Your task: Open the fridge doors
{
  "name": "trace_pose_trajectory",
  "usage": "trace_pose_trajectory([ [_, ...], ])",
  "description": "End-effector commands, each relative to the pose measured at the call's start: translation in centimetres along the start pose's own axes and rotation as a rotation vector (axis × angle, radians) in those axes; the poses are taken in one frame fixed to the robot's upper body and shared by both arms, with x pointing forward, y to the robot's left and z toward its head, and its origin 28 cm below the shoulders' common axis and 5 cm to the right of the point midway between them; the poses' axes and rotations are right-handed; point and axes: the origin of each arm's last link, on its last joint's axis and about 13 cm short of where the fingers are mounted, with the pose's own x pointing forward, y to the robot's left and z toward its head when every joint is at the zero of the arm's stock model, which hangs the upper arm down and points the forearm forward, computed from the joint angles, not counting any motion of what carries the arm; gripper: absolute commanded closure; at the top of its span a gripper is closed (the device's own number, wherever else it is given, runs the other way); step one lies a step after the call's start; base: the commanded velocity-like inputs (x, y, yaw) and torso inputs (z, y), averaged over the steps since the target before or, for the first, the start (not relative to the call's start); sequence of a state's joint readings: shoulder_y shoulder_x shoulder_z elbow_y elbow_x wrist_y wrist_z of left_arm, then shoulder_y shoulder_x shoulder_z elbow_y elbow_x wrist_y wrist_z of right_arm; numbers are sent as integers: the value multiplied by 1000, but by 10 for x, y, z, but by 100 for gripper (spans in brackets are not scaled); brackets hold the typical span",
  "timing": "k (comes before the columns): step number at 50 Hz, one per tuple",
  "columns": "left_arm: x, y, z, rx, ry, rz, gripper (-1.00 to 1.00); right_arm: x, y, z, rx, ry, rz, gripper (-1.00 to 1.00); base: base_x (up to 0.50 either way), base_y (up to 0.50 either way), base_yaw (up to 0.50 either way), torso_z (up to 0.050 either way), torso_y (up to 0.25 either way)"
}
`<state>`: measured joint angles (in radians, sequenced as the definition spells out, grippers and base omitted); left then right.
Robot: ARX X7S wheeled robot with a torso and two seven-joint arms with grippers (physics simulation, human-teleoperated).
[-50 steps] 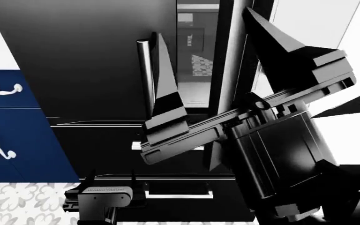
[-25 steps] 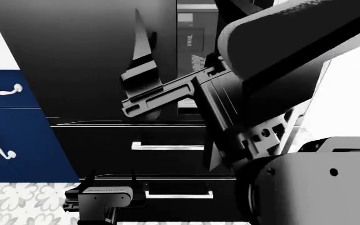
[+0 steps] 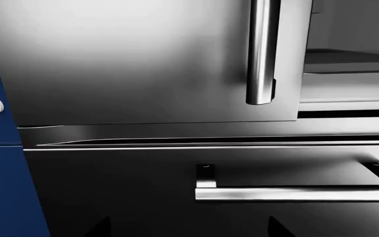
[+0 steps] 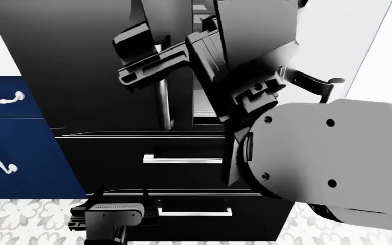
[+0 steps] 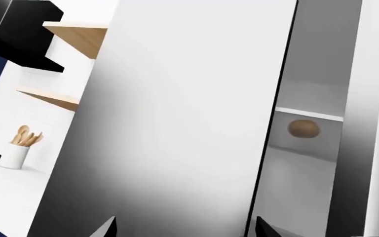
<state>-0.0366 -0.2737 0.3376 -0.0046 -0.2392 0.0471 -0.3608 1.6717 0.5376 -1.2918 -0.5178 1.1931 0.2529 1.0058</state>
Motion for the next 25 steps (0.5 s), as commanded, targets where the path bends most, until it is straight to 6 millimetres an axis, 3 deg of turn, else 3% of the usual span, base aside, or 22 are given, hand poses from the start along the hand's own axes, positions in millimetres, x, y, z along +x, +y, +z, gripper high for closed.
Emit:
trace_pose_trajectory([
  [1, 0, 0, 0, 1, 0, -1, -100, 16, 2, -1, -15, 16, 22, -100, 0, 0, 0, 0, 0],
  [25, 0, 0, 0, -2, -2, -2, -100, 63, 6, 4, -23, 50, 71, -100, 0, 0, 0, 0, 0],
])
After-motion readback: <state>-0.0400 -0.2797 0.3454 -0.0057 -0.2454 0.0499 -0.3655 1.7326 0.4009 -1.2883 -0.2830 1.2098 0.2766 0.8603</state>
